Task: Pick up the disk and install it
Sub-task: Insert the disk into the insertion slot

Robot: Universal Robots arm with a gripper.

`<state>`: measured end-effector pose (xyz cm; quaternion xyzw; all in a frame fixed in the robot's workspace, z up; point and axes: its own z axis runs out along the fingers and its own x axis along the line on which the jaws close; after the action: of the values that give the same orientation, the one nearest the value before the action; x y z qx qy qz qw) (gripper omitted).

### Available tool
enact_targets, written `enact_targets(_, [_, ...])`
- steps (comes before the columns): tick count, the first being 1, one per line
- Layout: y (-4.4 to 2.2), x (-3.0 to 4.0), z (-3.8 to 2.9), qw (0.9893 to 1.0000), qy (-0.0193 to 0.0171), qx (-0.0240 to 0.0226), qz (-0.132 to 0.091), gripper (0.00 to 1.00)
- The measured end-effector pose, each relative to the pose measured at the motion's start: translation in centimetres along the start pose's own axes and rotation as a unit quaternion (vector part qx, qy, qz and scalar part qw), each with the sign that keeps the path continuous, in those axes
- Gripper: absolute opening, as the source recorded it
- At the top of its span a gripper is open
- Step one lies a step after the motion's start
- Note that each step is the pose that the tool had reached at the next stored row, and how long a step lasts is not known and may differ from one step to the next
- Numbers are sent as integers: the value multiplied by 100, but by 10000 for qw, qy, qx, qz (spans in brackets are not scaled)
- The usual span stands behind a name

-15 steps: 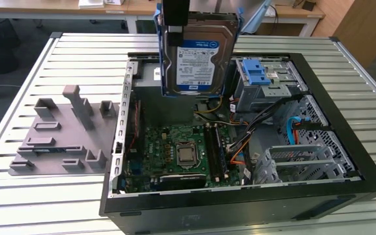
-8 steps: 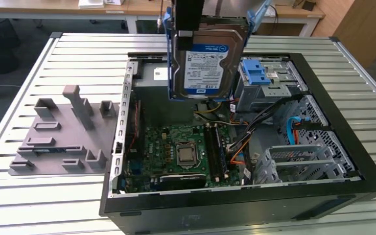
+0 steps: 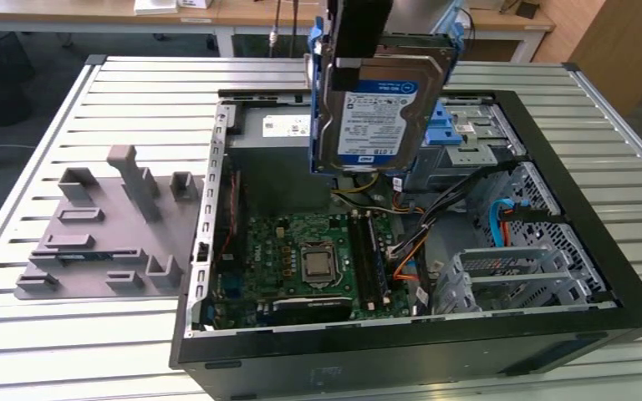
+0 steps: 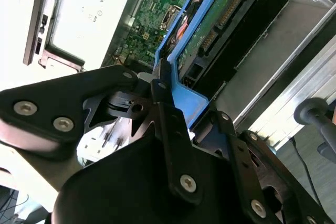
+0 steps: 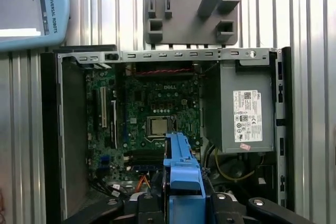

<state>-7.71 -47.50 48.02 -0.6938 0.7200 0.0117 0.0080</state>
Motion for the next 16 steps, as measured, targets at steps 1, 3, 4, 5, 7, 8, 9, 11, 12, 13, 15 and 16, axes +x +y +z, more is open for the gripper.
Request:
enact_targets(1, [-1, 22, 5, 10000, 0, 0, 0, 36])
enact_targets(3, [-4, 81, 18, 10000, 1, 0, 0, 36])
enact_targets(4, [-5, 113, 24, 10000, 0, 1, 0, 36])
enact_targets(5, [-7, 148, 31, 10000, -1, 1, 0, 36])
enact_targets(7, [-9, 223, 43, 10000, 0, 2, 0, 36])
enact_targets(8, [-11, 262, 49, 10000, -1, 4, 0, 36])
enact_targets(9, [-12, 304, 55, 10000, -1, 6, 0, 36])
enact_targets(11, [-15, 379, 65, 10000, -1, 8, 0, 36])
enact_targets(12, [-17, 412, 69, 10000, -1, 9, 0, 36])
enact_targets(13, [-24, 431, 74, 10000, -1, 9, -1, 36])
enact_targets(15, [-51, 443, 85, 10000, -1, 9, -3, 36])
enact_targets(16, [-71, 444, 90, 10000, -1, 9, -5, 36])
